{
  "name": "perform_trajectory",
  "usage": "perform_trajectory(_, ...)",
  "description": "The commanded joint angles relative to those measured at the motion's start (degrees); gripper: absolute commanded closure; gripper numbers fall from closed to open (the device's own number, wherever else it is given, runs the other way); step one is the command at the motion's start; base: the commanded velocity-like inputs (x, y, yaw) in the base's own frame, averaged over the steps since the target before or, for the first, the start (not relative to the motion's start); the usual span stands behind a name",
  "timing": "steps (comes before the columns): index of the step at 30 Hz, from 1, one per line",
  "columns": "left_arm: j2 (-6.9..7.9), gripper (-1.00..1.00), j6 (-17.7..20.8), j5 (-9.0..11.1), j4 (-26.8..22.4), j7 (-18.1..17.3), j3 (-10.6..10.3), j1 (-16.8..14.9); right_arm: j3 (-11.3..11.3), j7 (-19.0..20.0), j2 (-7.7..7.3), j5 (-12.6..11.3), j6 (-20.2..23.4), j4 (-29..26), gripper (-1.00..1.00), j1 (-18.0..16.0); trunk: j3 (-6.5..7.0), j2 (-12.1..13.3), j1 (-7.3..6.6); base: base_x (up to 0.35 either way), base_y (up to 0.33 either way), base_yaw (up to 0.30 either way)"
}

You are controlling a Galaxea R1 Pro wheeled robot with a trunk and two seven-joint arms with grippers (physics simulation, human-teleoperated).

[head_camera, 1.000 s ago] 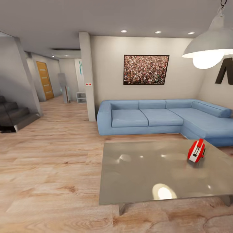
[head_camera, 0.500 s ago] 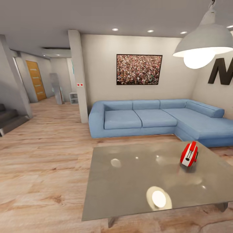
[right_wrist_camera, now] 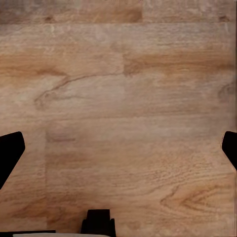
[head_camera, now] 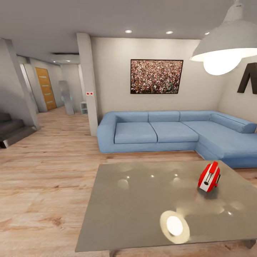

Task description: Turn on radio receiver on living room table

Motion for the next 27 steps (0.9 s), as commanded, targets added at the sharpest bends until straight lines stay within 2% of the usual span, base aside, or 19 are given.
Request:
perform_trajectory(1, 0.00, -1.00, 0.00, 0.00, 0.00, 0.00, 0.00, 0.00, 0.00, 0.00, 0.00, -0.02, 0.00, 0.00, -1.00, 0.00, 0.00, 0.00, 0.00, 0.010, -0.332, 0.102)
perform_trajectory(27, 0.01, -1.00, 0.00, 0.00, 0.00, 0.00, 0.00, 0.00, 0.00, 0.01, 0.00, -0.05, -0.03, 0.00, -1.00, 0.00, 0.00, 0.00, 0.00, 0.001, -0.334, 0.008)
